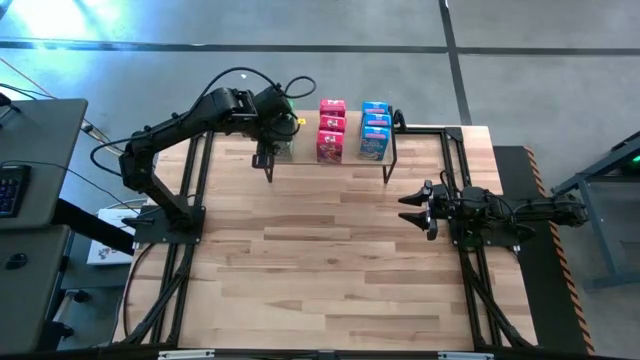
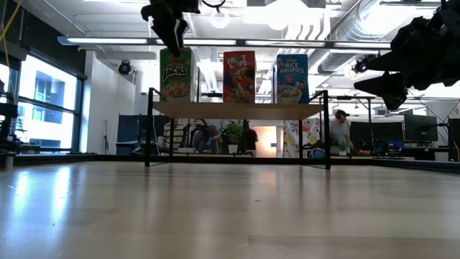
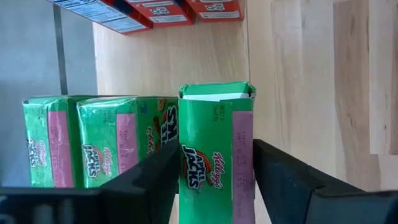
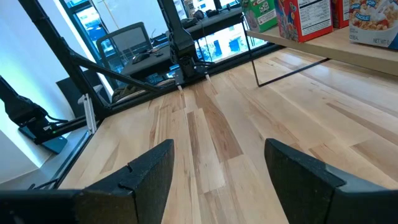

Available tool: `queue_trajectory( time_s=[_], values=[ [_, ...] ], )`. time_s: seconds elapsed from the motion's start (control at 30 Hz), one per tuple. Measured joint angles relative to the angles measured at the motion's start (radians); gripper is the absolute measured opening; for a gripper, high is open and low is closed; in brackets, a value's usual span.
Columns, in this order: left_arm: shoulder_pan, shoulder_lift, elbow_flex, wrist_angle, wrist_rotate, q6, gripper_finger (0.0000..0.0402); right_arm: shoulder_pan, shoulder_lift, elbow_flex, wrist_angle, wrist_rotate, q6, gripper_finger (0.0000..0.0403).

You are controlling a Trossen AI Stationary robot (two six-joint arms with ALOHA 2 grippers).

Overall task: Stack cereal on shelf
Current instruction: Put the green cereal box on the shelf aligned with the other green cereal boxes

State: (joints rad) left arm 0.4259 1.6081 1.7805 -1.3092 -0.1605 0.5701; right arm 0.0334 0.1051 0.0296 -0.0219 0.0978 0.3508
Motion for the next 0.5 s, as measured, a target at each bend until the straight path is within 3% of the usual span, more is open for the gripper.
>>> queue_trajectory(
  time_s=[0.5],
  values=[
    [-0.001,0.0,0.0,0.027,-0.034,-0.004,0.0216,0.0,0.0,0.0,0.0,0.0,0.0,0.0244]
  ],
)
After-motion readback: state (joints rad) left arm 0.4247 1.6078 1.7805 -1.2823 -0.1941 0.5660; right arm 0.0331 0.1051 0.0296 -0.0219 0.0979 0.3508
